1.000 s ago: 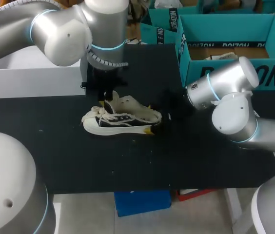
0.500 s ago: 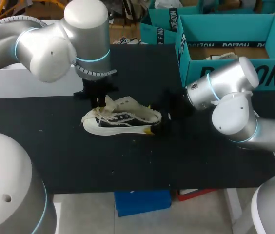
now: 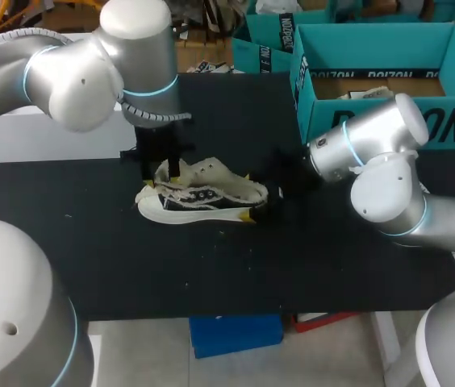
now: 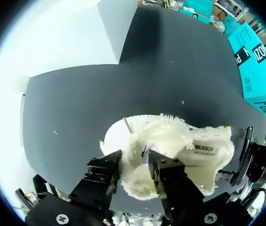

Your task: Take the shoe out of the shoebox, open the shoe tongue, remove and reinsert the insole, then place the shoe into the shoebox

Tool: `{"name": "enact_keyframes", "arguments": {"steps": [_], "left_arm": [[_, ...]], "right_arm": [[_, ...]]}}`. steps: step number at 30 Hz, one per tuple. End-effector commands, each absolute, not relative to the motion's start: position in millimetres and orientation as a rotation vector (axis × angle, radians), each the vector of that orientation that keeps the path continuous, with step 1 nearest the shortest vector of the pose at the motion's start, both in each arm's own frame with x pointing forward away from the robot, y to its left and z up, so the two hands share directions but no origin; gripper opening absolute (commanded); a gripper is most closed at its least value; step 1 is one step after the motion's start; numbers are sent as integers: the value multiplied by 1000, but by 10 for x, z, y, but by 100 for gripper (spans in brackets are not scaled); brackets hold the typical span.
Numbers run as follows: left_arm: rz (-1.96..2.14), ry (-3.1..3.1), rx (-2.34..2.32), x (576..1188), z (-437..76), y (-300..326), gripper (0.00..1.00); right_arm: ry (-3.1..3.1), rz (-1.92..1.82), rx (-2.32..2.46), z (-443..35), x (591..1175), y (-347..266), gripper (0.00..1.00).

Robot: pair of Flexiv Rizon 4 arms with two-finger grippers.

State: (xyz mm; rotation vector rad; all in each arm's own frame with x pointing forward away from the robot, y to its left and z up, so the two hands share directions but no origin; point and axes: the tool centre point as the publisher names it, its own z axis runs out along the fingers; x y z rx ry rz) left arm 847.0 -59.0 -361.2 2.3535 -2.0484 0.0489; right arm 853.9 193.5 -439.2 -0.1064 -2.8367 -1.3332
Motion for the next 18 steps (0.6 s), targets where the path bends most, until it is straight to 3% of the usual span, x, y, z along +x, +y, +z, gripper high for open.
{"name": "enact_keyframes", "arguments": {"steps": [1,4,5,6,7,8,11,18], "left_arm": [[108,-2129,2167,8510,-3475,-530,100],[149,-2245,1945,8498,-3321,-570,100],[157,-2301,1851,8486,-3270,-585,83],[158,-2339,1762,8480,-3229,-601,49],[158,-2382,1671,8479,-3187,-621,44],[152,-2435,1571,8473,-3142,-642,30],[120,-2559,1292,8485,-3021,-716,0],[-62,-2761,597,8600,-2773,-981,0]], "right_arm": [[-2837,-1331,-107,-4423,8541,1955,0],[-2837,-1331,-107,-4423,8541,1955,0],[-2837,-1331,-107,-4423,8541,1955,0],[-2837,-1331,-107,-4423,8541,1955,0],[-2837,-1331,-107,-4423,8541,1955,0],[-2837,-1331,-107,-4423,8541,1955,0],[-2837,-1331,-107,-4423,8541,1955,0],[-2837,-1331,-107,-4423,8541,1955,0]]}}
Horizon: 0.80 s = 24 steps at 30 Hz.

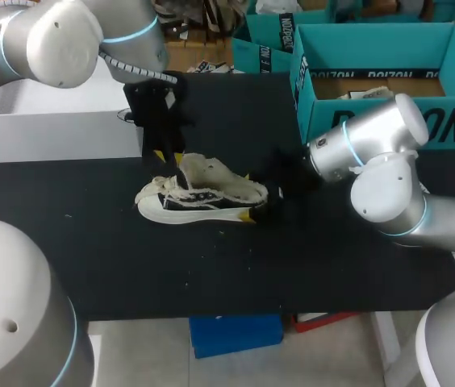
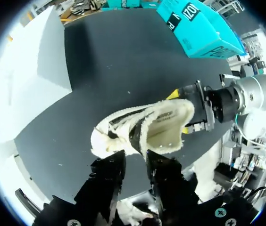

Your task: Take the shoe out of the shoebox, open the shoe tongue, remove and reinsert the insole, then place the shoe into the shoebox

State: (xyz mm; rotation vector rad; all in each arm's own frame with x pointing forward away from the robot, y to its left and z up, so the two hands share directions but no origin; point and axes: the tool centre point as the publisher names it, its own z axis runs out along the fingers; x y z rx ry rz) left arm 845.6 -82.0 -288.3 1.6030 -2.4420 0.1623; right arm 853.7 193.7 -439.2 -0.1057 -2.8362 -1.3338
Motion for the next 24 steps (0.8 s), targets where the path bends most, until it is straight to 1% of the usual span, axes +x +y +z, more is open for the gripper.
{"name": "enact_keyframes", "arguments": {"steps": [1,3,7,11,24], "left_arm": [[-89,-2766,507,8622,-2744,-1020,0],[-138,-2761,306,8672,-2695,-1120,0],[-181,-2703,104,8777,-2726,-1308,0],[-133,-2522,-37,8873,-2766,-1460,0],[-107,-2462,-52,8886,-2765,-1476,0]], "right_arm": [[-2837,-1331,-107,-4423,8541,1955,0],[-2837,-1331,-107,-4423,8541,1955,0],[-2837,-1331,-107,-4423,8541,1955,0],[-2837,-1331,-107,-4423,8541,1955,0],[-2837,-1331,-107,-4423,8541,1955,0]]}}
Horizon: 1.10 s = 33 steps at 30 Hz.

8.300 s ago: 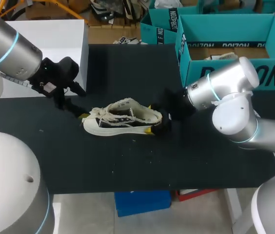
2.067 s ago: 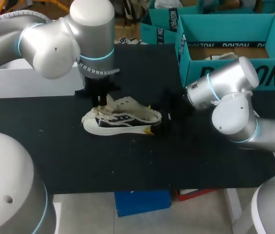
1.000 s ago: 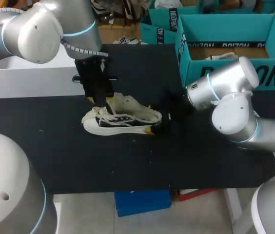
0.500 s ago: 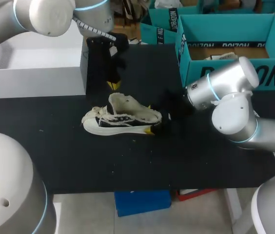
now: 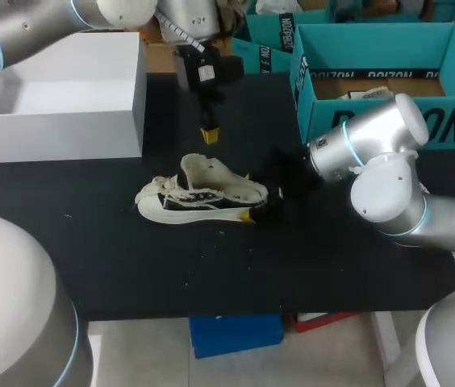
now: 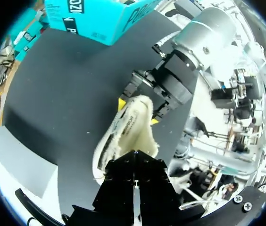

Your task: Take the shoe out of the shoebox, open the shoe tongue, remove and reinsert the insole, then place the shoe into the shoebox

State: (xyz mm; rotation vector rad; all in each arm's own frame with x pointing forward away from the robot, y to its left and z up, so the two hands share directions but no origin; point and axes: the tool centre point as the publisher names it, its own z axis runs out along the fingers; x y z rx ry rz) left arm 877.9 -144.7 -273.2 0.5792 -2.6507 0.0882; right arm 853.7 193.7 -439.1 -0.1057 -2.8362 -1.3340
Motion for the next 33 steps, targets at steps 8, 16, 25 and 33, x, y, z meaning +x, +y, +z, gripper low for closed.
{"name": "enact_keyframes", "arguments": {"steps": [8,16,25,33], "left_arm": [[-95,-2503,-103,8886,-2762,-1457,0],[17,-2692,-120,8779,-2796,-1302,0],[185,-2721,-104,8606,-2883,-1225,0],[185,-2721,-104,8606,-2883,-1225,0]], "right_arm": [[-2837,-1331,-107,-4423,8541,1955,0],[-2837,-1331,-107,-4423,8541,1955,0],[-2837,-1331,-107,-4423,8541,1955,0],[-2837,-1331,-107,-4423,8541,1955,0]]}}
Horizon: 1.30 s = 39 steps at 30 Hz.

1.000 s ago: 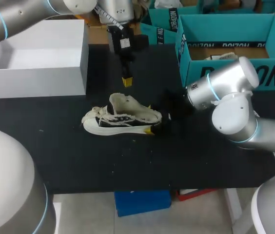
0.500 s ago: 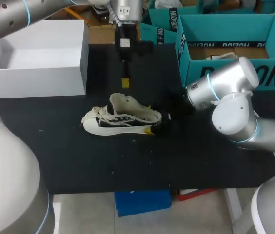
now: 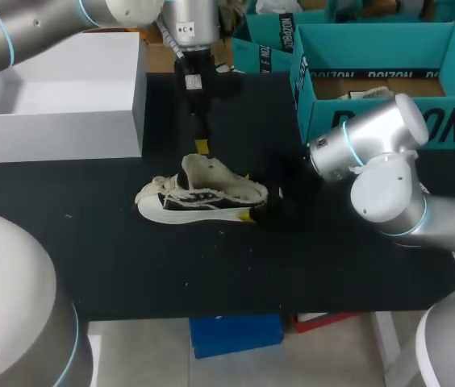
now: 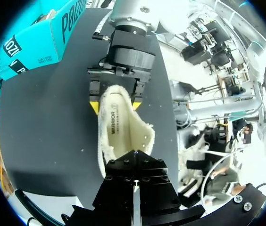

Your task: Take the shoe out of the shoebox, open the shoe tongue, remove and reinsert the insole, then place the shoe into the shoebox

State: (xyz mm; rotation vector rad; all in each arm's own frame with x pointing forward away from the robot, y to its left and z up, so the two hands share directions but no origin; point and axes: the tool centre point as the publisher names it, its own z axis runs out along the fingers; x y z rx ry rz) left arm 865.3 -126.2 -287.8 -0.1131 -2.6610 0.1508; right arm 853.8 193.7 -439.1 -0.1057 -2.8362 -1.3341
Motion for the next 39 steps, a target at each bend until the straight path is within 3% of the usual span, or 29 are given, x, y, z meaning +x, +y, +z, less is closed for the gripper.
{"name": "enact_keyframes", "arguments": {"steps": [1,10,39], "left_arm": [[185,-2721,-104,8606,-2883,-1225,0],[218,-2783,-134,8551,-2858,-1280,0],[176,-2836,-230,8465,-3597,-1493,0]], "right_arm": [[-2837,-1331,-107,-4423,8541,1955,0],[-2837,-1331,-107,-4423,8541,1955,0],[-2837,-1331,-107,-4423,8541,1955,0]]}}
